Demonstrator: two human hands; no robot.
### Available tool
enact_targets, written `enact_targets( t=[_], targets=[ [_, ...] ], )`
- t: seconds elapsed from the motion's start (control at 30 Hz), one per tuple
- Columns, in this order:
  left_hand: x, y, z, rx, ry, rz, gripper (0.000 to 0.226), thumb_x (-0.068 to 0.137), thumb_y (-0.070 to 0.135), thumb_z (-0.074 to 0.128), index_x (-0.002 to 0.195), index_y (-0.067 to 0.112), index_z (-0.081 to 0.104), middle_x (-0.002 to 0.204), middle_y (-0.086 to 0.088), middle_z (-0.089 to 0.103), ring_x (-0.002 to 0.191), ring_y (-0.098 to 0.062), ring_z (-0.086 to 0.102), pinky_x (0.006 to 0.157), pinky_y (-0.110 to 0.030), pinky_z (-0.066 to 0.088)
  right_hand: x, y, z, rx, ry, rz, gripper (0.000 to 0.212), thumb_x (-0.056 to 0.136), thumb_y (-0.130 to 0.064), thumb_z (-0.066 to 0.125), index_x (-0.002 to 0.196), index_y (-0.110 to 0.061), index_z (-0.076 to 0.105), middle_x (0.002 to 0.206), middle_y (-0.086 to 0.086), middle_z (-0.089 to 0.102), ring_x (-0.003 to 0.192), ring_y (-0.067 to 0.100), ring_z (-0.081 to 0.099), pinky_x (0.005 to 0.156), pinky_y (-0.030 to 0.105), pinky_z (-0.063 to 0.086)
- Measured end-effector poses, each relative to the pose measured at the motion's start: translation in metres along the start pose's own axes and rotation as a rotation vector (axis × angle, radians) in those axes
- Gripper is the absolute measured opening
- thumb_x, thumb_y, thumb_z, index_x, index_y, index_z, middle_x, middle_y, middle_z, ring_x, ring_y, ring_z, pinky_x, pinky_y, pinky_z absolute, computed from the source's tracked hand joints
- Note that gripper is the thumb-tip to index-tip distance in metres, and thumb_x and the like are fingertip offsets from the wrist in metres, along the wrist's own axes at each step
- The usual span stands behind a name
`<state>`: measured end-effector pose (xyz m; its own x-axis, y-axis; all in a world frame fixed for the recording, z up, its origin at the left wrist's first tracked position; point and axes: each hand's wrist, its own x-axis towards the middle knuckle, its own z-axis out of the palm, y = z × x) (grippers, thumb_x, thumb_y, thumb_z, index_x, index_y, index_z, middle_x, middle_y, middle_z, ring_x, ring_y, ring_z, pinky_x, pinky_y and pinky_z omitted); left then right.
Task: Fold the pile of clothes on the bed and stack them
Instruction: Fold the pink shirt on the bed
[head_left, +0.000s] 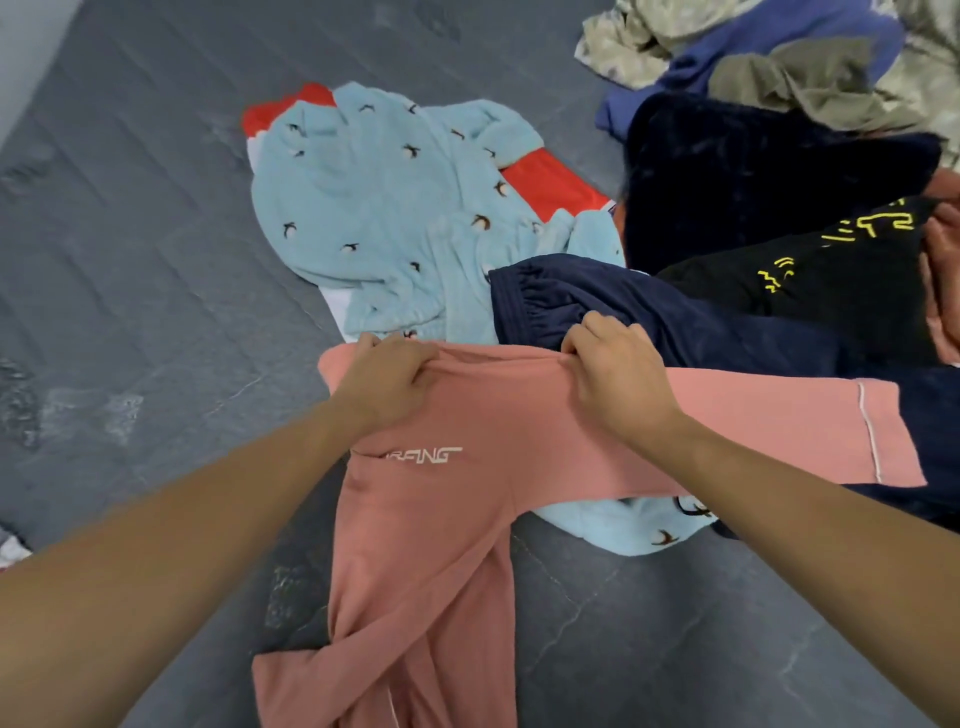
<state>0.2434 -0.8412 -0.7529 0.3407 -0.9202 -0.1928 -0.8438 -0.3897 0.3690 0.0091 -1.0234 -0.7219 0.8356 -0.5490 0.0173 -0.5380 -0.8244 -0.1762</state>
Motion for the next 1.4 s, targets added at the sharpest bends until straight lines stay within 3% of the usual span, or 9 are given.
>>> enact_targets(
  t=[0.1, 0.23, 0.37, 0.53, 0.9, 1.07, 1.17, 1.27, 1.4],
  targets=[
    [0.011, 0.000, -0.003, -0.075, 0.164, -0.068, 0.014, 0.099, 0.028, 0.061, 0.086, 0.025, 0.062, 0.076, 0.012, 0.055, 0.091, -0.022, 0.050, 0.084, -0.041, 0.029, 0.005, 0.005, -0.002, -0.014, 0.030, 0.050, 0.008, 0.095, -0.005, 0.065, 0.097, -0.012, 0.066, 0.097, 0.005, 0.059, 0.087, 0.029, 0.054, 0.074, 0.036, 0.027],
    [0.014, 0.006, 0.010, -0.031, 0.193, -0.065, 0.008, 0.097, 0.029, 0.065, 0.102, 0.024, 0.069, 0.106, 0.003, 0.055, 0.107, -0.025, 0.047, 0.088, -0.040, 0.031, 0.000, -0.002, 0.007, -0.050, 0.037, 0.107, 0.012, 0.092, -0.004, 0.063, 0.098, -0.013, 0.066, 0.097, 0.004, 0.057, 0.089, 0.028, 0.050, 0.073, 0.036, 0.024],
    [-0.018, 0.005, 0.029, -0.029, 0.229, -0.099, 0.055, 0.084, 0.021, 0.072, 0.137, 0.026, 0.058, 0.147, -0.008, 0.042, 0.133, -0.030, 0.041, 0.111, -0.049, 0.035, -0.021, -0.028, 0.014, -0.126, 0.032, 0.018, 0.039, 0.078, -0.004, 0.067, 0.114, -0.017, 0.061, 0.110, 0.004, 0.051, 0.099, 0.028, 0.045, 0.079, 0.037, 0.028],
    [-0.075, -0.004, 0.046, -0.052, 0.171, -0.110, 0.080, 0.084, 0.023, 0.074, 0.156, 0.023, 0.039, 0.163, -0.013, 0.027, 0.149, -0.034, 0.029, 0.120, -0.052, 0.031, -0.058, -0.078, 0.039, -0.023, -0.048, -0.125, 0.055, 0.079, -0.011, 0.063, 0.134, -0.010, 0.060, 0.141, 0.014, 0.053, 0.127, 0.036, 0.050, 0.105, 0.043, 0.036],
    [-0.250, -0.004, 0.111, -0.187, -0.075, -0.384, 0.074, 0.093, 0.045, 0.069, 0.156, 0.019, 0.039, 0.154, -0.009, 0.033, 0.140, -0.035, 0.039, 0.112, -0.048, 0.041, -0.193, -0.160, 0.117, 0.171, -0.272, -0.152, 0.046, 0.096, -0.019, 0.062, 0.141, -0.011, 0.062, 0.154, 0.015, 0.052, 0.145, 0.039, 0.045, 0.121, 0.051, 0.033],
    [-0.324, -0.006, 0.129, -0.141, -0.030, -0.455, 0.057, 0.093, 0.058, 0.063, 0.135, 0.018, 0.057, 0.126, -0.009, 0.059, 0.122, -0.034, 0.054, 0.099, -0.048, 0.047, -0.244, -0.199, 0.125, 0.218, -0.351, -0.191, 0.060, 0.098, -0.041, 0.030, 0.148, -0.017, 0.054, 0.155, 0.005, 0.050, 0.147, 0.031, 0.039, 0.124, 0.046, 0.025],
    [-0.357, -0.006, 0.135, 0.032, -0.086, -0.481, 0.049, 0.092, 0.066, 0.059, 0.106, 0.019, 0.059, 0.116, -0.010, 0.068, 0.116, -0.034, 0.057, 0.094, -0.045, 0.043, -0.262, -0.216, 0.127, 0.262, -0.330, -0.229, 0.052, 0.102, -0.029, 0.052, 0.152, -0.015, 0.049, 0.158, 0.006, 0.046, 0.151, 0.029, 0.035, 0.126, 0.042, 0.024],
    [-0.383, 0.001, 0.134, 0.049, -0.107, -0.526, 0.037, 0.089, 0.059, 0.063, 0.089, 0.023, 0.055, 0.101, -0.011, 0.071, 0.106, -0.036, 0.063, 0.087, -0.042, 0.039, -0.275, -0.230, 0.123, 0.320, -0.351, -0.247, 0.057, 0.099, -0.020, 0.058, 0.154, -0.013, 0.045, 0.162, 0.008, 0.040, 0.154, 0.029, 0.030, 0.125, 0.038, 0.022],
    [-0.409, 0.018, 0.133, -0.146, -0.015, -0.594, 0.036, 0.088, 0.052, 0.069, 0.084, 0.019, 0.058, 0.093, -0.013, 0.071, 0.094, -0.040, 0.065, 0.078, -0.043, 0.045, -0.296, -0.252, 0.119, 0.383, -0.267, -0.162, 0.048, 0.093, -0.017, 0.065, 0.140, -0.011, 0.060, 0.144, 0.013, 0.049, 0.134, 0.033, 0.043, 0.108, 0.045, 0.043]
  ],
)
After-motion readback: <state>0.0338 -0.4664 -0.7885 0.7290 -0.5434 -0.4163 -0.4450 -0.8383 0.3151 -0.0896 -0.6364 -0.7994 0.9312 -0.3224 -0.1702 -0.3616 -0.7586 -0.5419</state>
